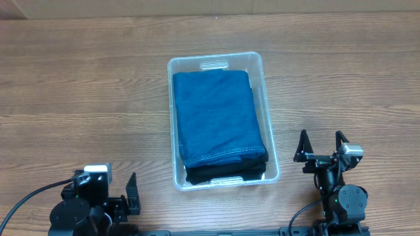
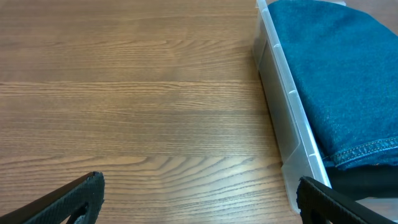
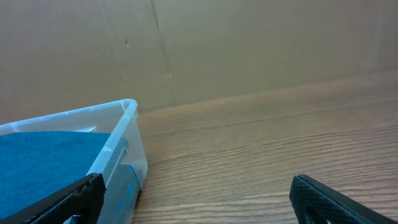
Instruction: Pack container
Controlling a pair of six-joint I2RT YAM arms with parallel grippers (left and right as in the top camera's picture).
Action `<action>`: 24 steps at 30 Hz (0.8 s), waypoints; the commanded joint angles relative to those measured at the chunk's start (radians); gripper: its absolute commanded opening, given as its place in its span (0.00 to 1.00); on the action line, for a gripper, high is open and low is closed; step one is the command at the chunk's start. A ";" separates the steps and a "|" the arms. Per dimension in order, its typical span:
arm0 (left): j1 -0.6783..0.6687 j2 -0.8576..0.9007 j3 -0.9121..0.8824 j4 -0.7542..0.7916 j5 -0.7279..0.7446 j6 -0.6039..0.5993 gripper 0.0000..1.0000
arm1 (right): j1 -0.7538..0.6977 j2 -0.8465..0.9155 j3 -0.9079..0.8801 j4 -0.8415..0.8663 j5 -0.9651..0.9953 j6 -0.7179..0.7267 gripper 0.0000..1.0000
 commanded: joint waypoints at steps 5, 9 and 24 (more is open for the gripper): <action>-0.007 -0.198 -0.292 0.222 0.039 0.011 1.00 | 0.008 -0.006 -0.006 0.006 0.006 0.001 1.00; -0.007 -0.303 -0.565 0.581 0.062 0.011 1.00 | 0.008 -0.006 -0.006 0.006 0.006 0.001 1.00; -0.006 -0.312 -0.877 1.112 0.059 0.019 1.00 | 0.008 -0.006 -0.006 0.006 0.006 0.001 1.00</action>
